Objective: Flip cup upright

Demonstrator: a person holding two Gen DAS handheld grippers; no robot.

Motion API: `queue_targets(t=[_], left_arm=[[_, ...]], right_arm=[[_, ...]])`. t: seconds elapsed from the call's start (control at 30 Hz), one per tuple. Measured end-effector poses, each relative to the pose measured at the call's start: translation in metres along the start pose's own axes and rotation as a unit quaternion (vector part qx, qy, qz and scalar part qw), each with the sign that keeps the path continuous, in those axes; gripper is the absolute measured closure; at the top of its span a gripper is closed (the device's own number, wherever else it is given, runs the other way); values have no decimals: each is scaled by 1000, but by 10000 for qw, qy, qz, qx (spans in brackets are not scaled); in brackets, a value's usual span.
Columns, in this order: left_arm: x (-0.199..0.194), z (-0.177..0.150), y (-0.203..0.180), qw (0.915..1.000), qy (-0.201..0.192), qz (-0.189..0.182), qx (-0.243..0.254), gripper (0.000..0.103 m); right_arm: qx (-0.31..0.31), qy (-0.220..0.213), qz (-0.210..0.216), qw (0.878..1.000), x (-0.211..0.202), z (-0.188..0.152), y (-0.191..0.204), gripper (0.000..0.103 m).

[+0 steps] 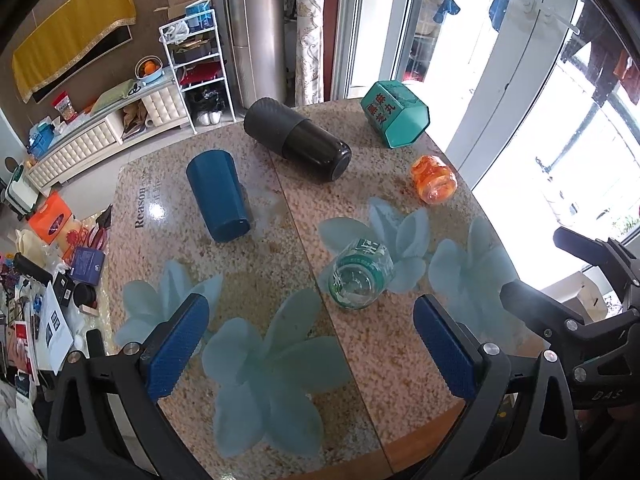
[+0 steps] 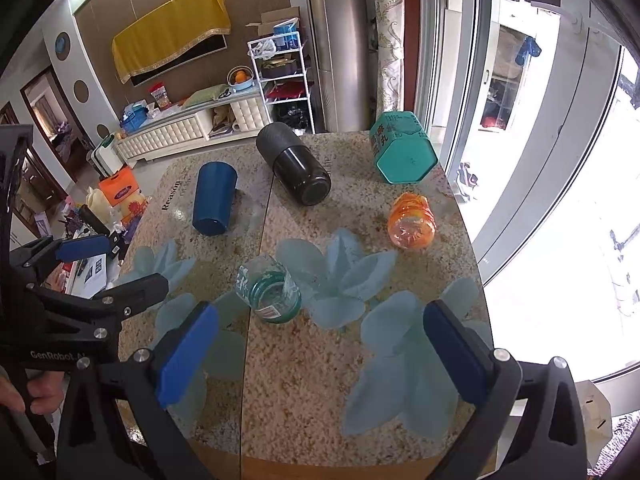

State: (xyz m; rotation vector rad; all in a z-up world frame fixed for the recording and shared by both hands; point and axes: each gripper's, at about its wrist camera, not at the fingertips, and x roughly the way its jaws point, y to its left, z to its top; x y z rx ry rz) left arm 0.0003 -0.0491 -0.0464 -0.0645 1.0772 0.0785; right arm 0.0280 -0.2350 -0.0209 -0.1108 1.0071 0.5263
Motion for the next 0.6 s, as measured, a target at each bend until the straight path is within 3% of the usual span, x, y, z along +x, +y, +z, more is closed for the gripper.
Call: queue_targets(t=[0.6], left_arm=[[-1,-3,2,9999,-10,-28,146,0]], right_arm=[[19,26,-42,10000,0,1,4,0]])
